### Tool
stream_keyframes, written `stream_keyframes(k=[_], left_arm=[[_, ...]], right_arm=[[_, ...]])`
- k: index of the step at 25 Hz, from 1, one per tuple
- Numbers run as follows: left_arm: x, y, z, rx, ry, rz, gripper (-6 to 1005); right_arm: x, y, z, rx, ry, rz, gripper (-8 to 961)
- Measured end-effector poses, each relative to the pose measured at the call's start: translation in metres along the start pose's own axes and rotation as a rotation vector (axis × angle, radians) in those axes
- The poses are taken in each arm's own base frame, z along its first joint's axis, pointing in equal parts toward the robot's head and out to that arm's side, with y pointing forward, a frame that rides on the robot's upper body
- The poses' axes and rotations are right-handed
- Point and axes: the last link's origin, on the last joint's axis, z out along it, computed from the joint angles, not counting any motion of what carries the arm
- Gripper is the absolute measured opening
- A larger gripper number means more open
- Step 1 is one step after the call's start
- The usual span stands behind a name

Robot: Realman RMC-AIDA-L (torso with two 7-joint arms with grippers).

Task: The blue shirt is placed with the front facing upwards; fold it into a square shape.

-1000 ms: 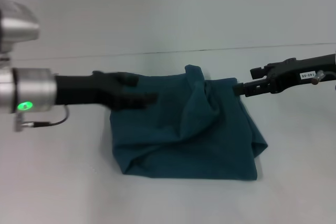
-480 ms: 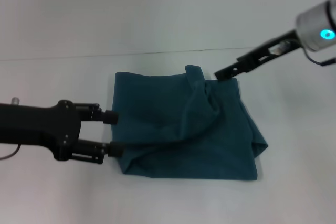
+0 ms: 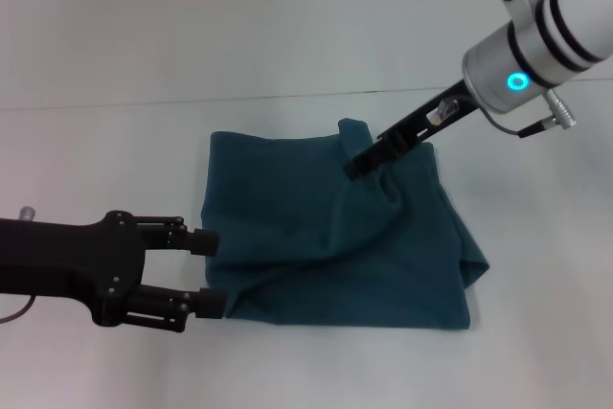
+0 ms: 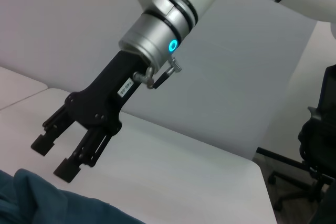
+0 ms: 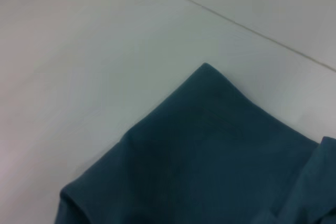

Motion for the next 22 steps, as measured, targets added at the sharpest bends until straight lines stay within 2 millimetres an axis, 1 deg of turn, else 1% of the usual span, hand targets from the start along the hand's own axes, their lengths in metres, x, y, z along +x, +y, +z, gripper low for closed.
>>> stream_keyframes(k=[5, 10, 22], left_arm=[[-0.001, 0.001, 0.001, -0.003, 0.003, -0.007, 825], [-0.001, 0.001, 0.002, -0.006, 0.005, -0.016, 826], [-0.001, 0.0, 0.002, 0.005, 0.007, -0.02, 824]], right_arm=[[0.004, -0.004, 0.007, 0.013, -0.011, -0.04, 915], [0.009, -0.011, 0.015, 0.03, -0.021, -0.029, 915], [0.01, -0.01, 0.023, 0.006, -0.057, -0.014, 913]])
